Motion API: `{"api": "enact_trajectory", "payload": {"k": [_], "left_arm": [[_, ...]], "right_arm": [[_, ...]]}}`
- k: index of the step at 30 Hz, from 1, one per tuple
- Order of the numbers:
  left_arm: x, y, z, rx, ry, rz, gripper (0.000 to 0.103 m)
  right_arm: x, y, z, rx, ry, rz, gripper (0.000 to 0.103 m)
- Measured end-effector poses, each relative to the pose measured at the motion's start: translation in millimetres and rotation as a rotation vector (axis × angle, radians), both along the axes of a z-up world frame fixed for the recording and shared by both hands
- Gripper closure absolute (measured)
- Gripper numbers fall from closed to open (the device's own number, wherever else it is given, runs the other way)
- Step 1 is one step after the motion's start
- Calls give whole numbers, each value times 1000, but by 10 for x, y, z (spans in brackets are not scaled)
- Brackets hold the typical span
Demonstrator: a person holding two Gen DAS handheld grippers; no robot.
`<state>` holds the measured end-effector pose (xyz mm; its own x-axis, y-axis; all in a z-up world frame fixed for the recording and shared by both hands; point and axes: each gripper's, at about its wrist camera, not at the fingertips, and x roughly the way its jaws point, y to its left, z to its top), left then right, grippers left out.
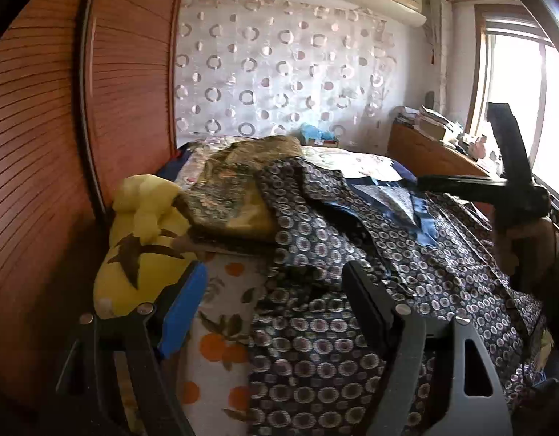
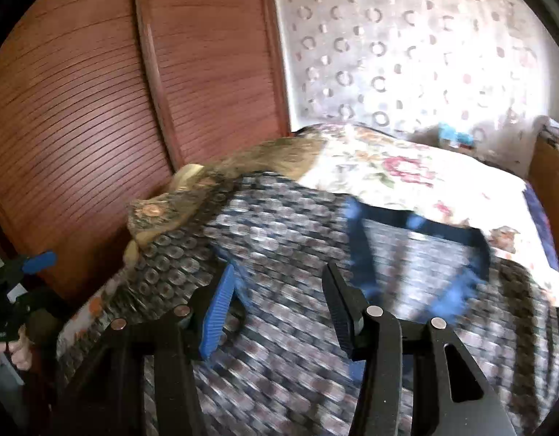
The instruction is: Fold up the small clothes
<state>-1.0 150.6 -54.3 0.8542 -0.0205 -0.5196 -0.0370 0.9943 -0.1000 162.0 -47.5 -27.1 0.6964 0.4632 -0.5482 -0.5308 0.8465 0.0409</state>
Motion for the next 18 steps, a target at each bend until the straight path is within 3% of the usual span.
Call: {"api": "enact_trajectory", "payload": {"k": [9, 13, 18], "left_arm": [[353, -251, -3, 15, 32, -57, 26], [656, -334, -1, 79, 62, -61, 26], [1098, -343, -17, 144, 115, -53, 25]], "right_arm": [[-454, -644, 112, -30, -43, -126, 51], [-621, -807, 113, -47, -34, -159, 51], [-929, -1017, -95, -88, -1, -212, 50]]}}
